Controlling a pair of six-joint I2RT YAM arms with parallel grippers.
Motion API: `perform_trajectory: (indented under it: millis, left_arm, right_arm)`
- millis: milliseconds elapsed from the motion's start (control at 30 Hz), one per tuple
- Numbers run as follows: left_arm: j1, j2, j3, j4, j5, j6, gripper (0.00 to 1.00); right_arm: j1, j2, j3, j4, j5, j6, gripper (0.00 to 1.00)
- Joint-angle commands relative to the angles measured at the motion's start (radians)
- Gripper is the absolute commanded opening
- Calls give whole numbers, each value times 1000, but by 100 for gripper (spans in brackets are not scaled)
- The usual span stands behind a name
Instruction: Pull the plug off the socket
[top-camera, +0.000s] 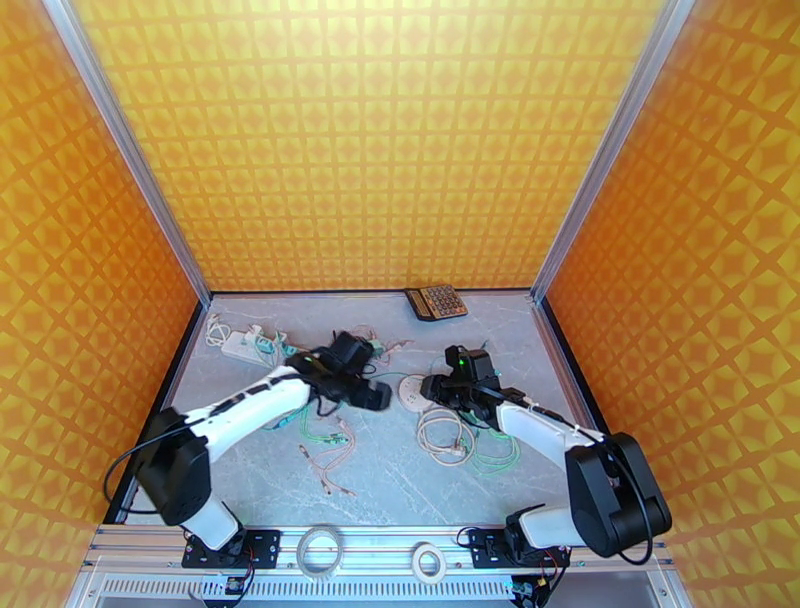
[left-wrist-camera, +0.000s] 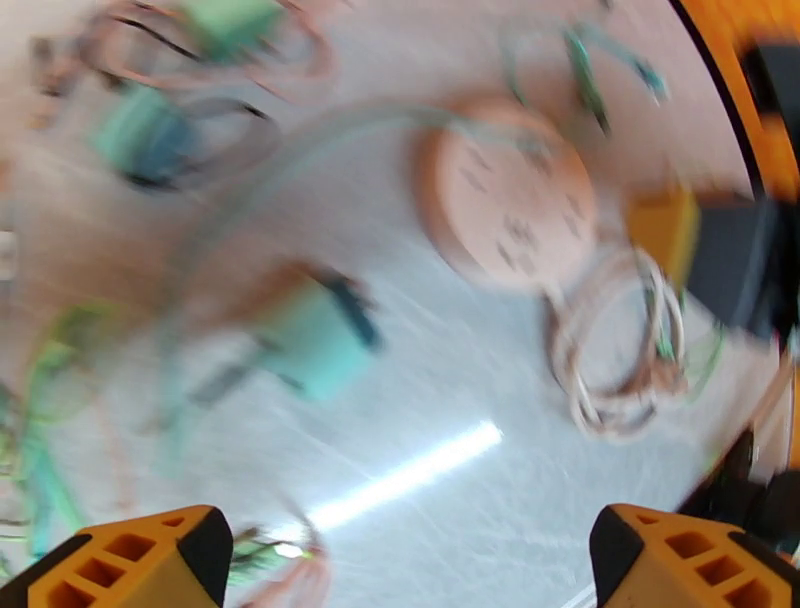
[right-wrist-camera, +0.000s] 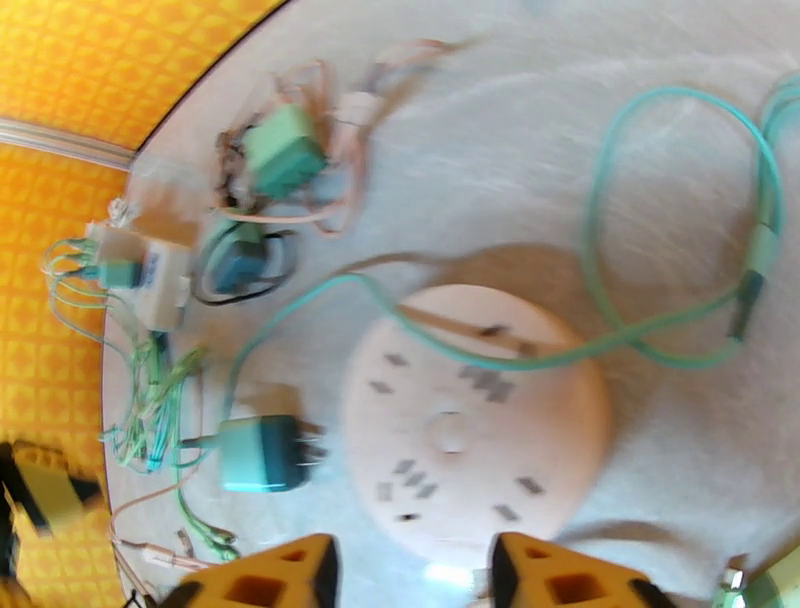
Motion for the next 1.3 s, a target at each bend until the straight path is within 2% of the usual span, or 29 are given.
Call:
perform_trajectory:
  millis: [0, 67, 100, 500, 667, 767, 1000, 1167, 1200, 1267]
  left_arm:
    - [101, -47, -15, 25, -105, 31, 99]
    - [168, -69, -23, 41, -116, 43, 99]
    - [204, -79, -28, 53, -117, 47, 99]
    - [609, -88, -13, 188, -120, 0, 100]
    - [721, -34, 5, 276, -120, -57, 96]
    - [768, 41, 84, 280, -121, -61, 92]
    - [821, 273, 297, 251, -113, -66, 72]
    - [859, 433, 394, 242, -106, -86, 48]
    - [867, 456, 411, 237, -100, -93, 46]
    - [877, 506, 438, 236, -64, -96, 36]
  right_arm:
    - [47, -30, 9, 62, -12, -8, 64]
    - [82, -26, 27, 73, 2, -9, 81]
    - [101, -19, 39, 75, 14, -9, 98]
    - [324, 181, 269, 66, 109, 3, 99]
    - [377, 255, 332, 65, 121, 5, 99]
    - [396, 290, 358, 63, 112, 5, 99]
    - [408, 339, 377, 65, 111, 8, 98]
    - [410, 349, 384, 47, 110, 0, 98]
    - [409, 349, 383, 43, 112, -4, 98]
    - [409, 349, 384, 33, 121, -15, 98]
